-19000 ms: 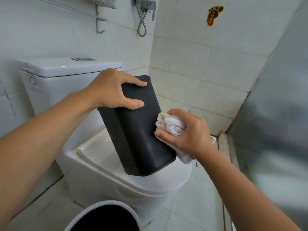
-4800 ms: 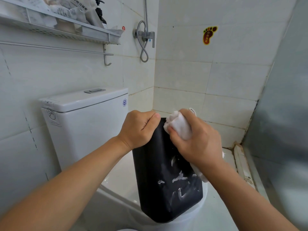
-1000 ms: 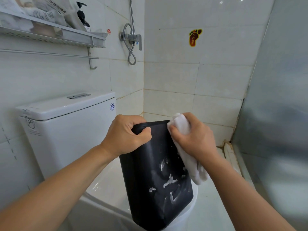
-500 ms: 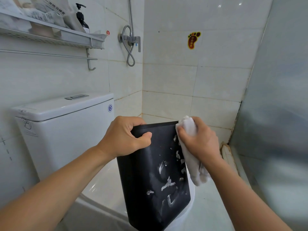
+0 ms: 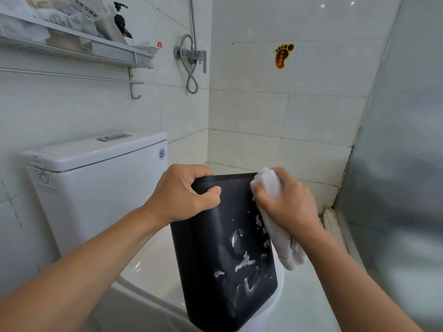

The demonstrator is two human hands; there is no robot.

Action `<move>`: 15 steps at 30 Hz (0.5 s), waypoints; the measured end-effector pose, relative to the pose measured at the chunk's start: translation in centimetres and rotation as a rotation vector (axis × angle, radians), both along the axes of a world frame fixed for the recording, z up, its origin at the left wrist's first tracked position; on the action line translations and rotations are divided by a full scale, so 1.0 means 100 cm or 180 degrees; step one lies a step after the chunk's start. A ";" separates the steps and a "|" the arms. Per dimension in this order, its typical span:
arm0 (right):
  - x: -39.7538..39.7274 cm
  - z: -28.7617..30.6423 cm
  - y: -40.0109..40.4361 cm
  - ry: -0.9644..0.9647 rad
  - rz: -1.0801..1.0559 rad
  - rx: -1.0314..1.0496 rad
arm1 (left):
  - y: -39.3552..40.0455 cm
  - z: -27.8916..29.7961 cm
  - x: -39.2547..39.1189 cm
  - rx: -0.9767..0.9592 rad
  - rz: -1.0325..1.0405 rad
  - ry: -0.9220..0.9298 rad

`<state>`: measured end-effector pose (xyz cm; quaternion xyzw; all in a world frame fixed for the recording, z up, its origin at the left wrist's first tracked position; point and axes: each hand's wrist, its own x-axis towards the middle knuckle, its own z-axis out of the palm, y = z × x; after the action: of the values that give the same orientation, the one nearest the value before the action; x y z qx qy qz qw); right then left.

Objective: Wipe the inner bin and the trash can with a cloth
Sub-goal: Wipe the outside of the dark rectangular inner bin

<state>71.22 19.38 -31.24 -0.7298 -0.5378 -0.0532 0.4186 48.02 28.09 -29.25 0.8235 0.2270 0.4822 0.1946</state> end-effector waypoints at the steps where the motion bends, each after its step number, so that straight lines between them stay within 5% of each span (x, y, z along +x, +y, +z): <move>1: -0.008 -0.004 -0.007 -0.0137 0.0212 -0.0033 | 0.001 0.000 -0.002 -0.0019 0.0018 -0.0014; 4: -0.018 -0.012 -0.012 -0.0336 0.0476 -0.0072 | 0.005 -0.002 -0.008 -0.0084 -0.0016 -0.0089; 9: 0.000 -0.006 0.000 -0.0022 -0.0017 0.0000 | 0.005 -0.002 -0.005 -0.0048 -0.0059 -0.0068; 15: -0.016 -0.019 -0.016 -0.0552 0.0498 -0.0078 | 0.004 -0.003 -0.011 -0.0156 -0.0181 -0.0194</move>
<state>69.65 17.82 -33.16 -0.6834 -0.6280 -0.0768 0.3644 46.97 28.52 -29.57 0.8095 0.2092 0.4956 0.2352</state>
